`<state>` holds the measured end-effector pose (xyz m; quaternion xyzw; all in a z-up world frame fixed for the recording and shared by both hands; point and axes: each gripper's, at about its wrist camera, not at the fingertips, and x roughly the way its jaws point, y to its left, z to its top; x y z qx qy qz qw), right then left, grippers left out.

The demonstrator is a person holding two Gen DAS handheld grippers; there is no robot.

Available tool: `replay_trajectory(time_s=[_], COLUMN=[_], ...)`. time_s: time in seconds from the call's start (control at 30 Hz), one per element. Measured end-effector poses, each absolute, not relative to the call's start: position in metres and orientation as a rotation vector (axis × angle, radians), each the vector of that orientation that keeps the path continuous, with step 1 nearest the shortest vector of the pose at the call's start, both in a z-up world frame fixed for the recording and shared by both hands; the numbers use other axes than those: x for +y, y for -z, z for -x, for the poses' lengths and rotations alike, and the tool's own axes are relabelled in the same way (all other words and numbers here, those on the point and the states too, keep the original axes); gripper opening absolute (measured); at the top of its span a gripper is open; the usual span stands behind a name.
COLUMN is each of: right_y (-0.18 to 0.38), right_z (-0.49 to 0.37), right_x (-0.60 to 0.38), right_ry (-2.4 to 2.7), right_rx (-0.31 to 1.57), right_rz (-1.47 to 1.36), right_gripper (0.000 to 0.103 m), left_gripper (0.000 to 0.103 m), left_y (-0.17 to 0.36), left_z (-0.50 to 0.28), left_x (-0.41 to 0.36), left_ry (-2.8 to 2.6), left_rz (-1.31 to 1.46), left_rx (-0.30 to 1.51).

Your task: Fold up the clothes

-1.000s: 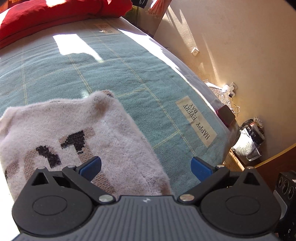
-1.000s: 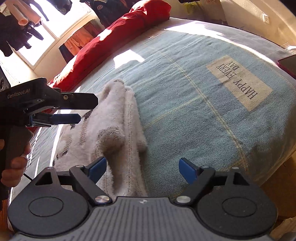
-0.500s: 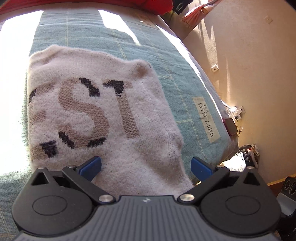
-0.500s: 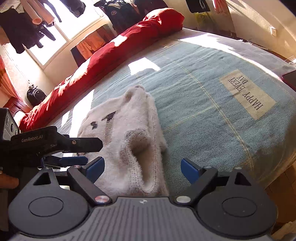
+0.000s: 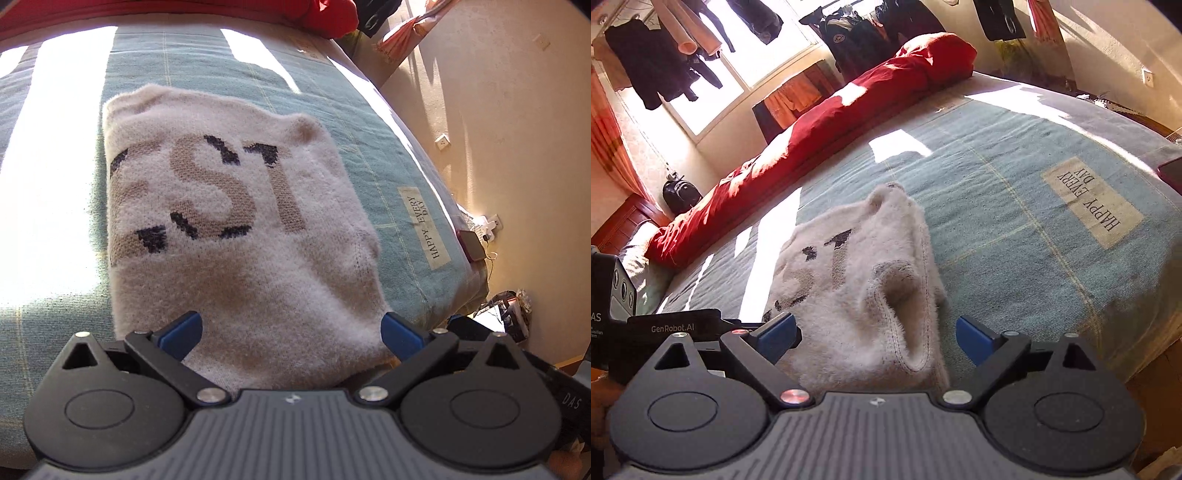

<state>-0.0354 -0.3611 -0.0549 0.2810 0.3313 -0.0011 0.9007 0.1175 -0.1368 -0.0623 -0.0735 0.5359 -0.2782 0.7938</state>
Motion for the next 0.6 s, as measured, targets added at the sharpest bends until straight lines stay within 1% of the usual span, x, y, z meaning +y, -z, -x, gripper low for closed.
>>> replay_trajectory(time_s=[0.23,0.43,0.6], right_y=[0.052,0.055,0.059], right_z=[0.034,0.021,0.011], right_x=[-0.353,-0.347,-0.349], right_ry=[0.009,0.009,-0.002], right_rx=[0.703,0.74,0.755], right_rz=[-0.574,-0.552,-0.551], right_gripper=[0.097,0.097,0.098], left_gripper=[0.102,0.102,0.102], left_y=[0.069,0.095,0.086], left_z=[-0.115,-0.109,-0.106], left_x=[-0.125,-0.117,-0.105], left_ry=[0.621,0.634,0.66], left_rz=[0.131,0.182,0.196], left_rx=[1.132,1.193,1.147])
